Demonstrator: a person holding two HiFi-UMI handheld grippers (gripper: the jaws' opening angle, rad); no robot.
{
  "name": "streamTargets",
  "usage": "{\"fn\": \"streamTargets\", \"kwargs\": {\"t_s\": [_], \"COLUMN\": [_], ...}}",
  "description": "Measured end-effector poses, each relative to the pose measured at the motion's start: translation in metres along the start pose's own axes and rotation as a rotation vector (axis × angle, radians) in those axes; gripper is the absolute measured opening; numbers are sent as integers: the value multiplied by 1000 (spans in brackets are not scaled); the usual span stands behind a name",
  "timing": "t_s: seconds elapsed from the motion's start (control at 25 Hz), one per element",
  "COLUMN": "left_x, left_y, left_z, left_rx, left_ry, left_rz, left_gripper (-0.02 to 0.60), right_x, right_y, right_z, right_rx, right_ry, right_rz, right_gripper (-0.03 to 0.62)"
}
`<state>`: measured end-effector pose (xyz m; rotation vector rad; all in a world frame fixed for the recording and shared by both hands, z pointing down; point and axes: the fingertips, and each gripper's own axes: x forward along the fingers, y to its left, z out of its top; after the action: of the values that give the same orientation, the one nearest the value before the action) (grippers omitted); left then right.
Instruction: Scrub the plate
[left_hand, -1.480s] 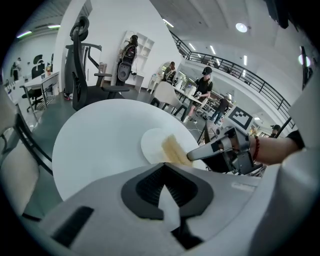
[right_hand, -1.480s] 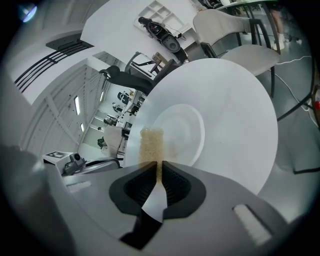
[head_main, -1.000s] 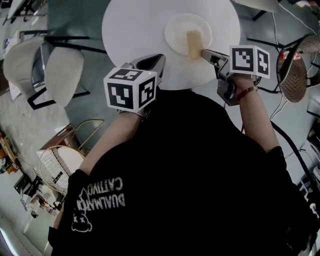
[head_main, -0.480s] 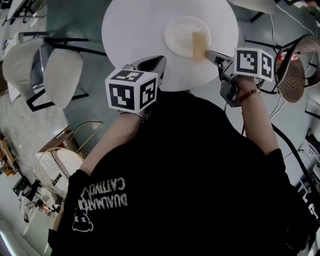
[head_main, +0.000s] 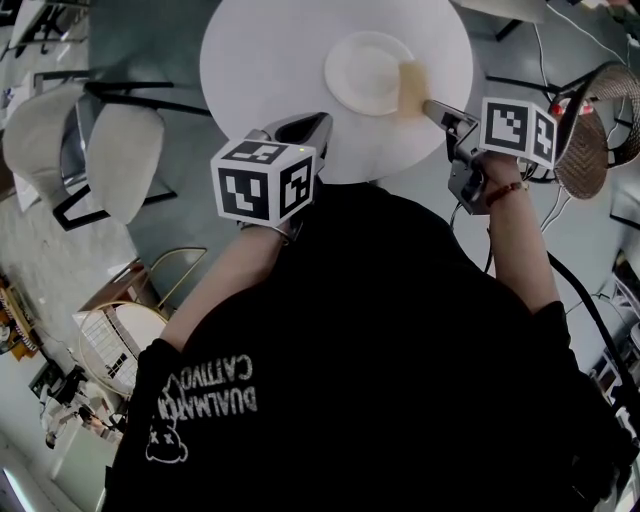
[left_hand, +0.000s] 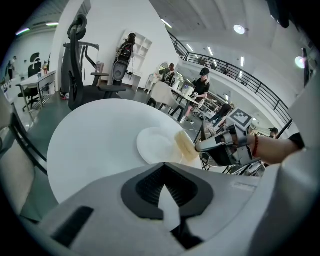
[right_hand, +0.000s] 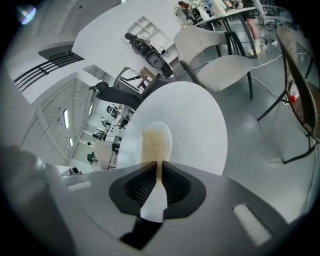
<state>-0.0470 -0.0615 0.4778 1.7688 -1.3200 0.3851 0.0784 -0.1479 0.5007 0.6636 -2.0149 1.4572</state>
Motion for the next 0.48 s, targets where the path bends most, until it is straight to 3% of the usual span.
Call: {"fn": "streamTargets", "kwargs": {"t_s": [0.32, 0.48], "left_x": [2, 6], "left_y": [-1, -3], "left_z": [1, 2], "left_rx": [1, -7], "left_ry": [-1, -3], "left_rz": [-8, -2], "left_gripper": [-2, -2], "right_x": [-2, 15], "right_y": [6, 22], "right_z": [7, 3], "right_rx": [7, -30], "right_ry": [-26, 25], "right_rz": [20, 67], "right_gripper": [35, 35]}}
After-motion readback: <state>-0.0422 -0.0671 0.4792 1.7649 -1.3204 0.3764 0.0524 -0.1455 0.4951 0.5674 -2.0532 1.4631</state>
